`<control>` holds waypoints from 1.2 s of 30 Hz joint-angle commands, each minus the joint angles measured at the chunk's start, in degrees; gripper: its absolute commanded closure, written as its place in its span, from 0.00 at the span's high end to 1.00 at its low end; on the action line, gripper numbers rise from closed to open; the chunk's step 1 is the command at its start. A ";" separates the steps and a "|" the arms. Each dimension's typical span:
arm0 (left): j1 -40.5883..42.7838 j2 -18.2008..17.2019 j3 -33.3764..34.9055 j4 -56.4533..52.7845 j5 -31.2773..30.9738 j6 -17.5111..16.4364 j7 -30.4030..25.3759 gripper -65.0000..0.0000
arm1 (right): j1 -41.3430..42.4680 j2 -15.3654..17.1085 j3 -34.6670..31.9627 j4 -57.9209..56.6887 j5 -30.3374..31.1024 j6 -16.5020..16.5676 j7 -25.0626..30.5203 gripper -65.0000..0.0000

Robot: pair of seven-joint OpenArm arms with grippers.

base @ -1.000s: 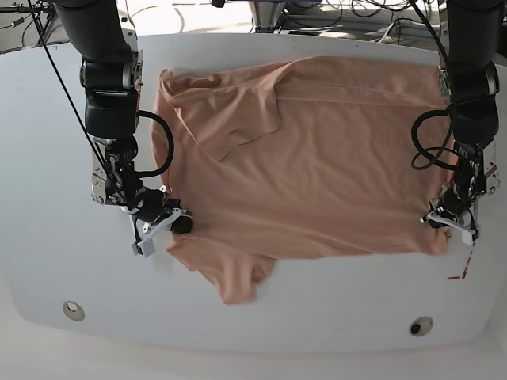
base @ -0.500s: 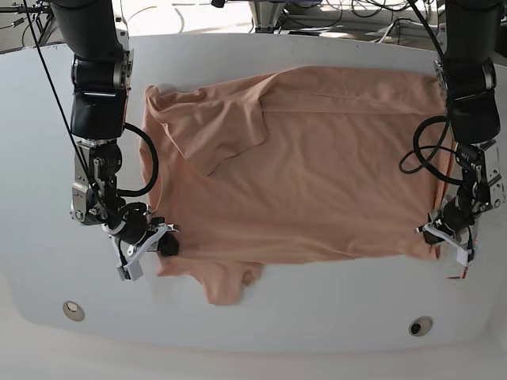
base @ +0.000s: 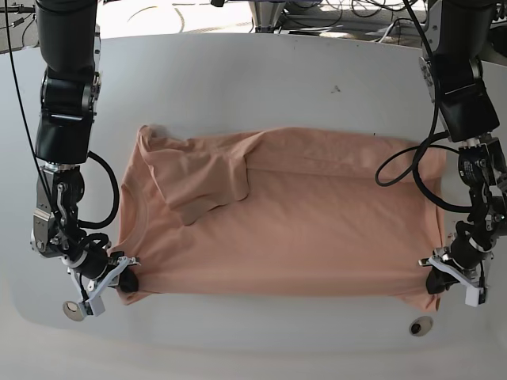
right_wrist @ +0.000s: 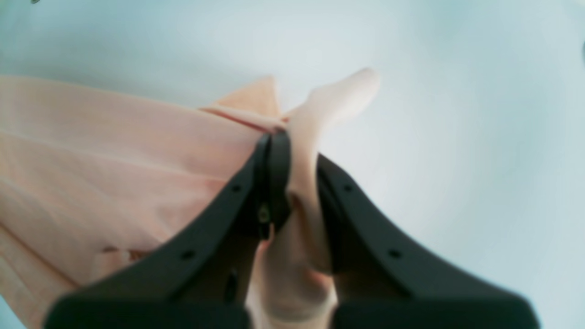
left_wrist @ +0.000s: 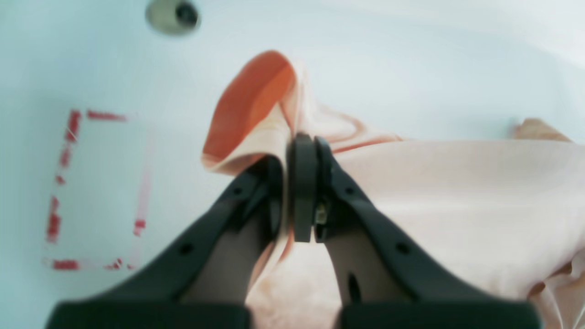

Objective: Fold the T-shirt properly
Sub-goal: 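Lift the hem with both grippers and flip the shirt toward the robot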

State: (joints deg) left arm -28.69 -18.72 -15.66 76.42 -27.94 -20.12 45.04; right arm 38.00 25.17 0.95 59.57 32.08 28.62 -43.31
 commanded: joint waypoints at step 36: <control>-33.95 -3.30 -3.90 13.12 1.88 0.21 4.77 0.00 | 38.44 11.62 -8.20 1.48 0.76 3.69 -10.89 0.00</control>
State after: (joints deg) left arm -60.27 -21.67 -19.94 89.32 -25.12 -19.64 51.18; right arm 72.84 36.45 -7.77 60.20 31.73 32.82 -56.27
